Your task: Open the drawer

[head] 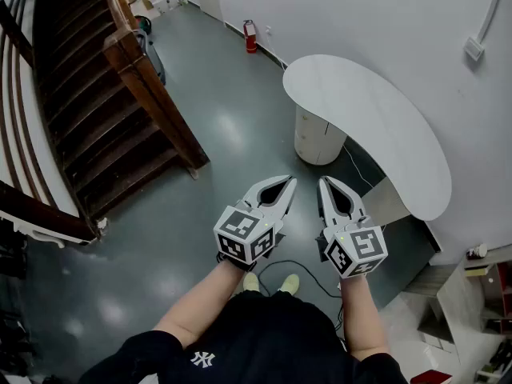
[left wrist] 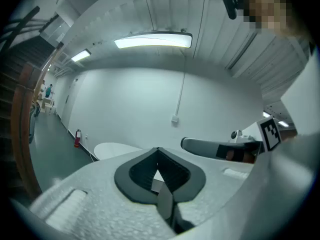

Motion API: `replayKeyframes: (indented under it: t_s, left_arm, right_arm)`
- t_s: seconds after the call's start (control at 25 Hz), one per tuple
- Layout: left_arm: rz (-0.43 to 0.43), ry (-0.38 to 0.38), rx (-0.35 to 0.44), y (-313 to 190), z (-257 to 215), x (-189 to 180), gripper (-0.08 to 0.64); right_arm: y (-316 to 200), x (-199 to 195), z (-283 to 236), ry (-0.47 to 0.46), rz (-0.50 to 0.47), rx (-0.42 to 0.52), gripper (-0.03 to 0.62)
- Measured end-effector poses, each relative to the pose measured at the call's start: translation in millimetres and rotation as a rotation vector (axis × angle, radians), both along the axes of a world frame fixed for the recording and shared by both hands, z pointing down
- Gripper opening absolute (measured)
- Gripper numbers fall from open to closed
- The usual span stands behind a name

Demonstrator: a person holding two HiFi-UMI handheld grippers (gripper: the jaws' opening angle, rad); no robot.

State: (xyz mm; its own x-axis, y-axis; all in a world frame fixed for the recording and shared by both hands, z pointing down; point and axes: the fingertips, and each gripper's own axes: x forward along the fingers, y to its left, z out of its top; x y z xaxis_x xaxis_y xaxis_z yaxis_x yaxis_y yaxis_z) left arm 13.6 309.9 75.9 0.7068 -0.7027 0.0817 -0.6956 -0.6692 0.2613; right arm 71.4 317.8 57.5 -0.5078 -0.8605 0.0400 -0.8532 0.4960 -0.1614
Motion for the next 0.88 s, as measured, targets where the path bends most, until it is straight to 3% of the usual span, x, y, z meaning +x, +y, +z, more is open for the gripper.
replayKeyframes:
  t_s: [0.24, 0.4, 0.88]
  left_arm:
    - [-0.002, 0.002, -0.010, 5.2, 1.3, 4.5, 0.008]
    - [-0.013, -0.001, 0.000, -2.0, -1.0, 2.7, 0.008]
    - [-0.073, -0.011, 0.000, -25.1, 4.6, 13.2, 0.008]
  right_arm:
    - [5.0, 5.1, -0.7, -0.015, -0.006, -0.009, 0.012]
    - [-0.2, 12.1, -7.3, -0.105, -0.030, -0.018, 0.013]
    - [-14.5, 70.6, -5.3, -0.158, 0.006, -0.020, 0.014]
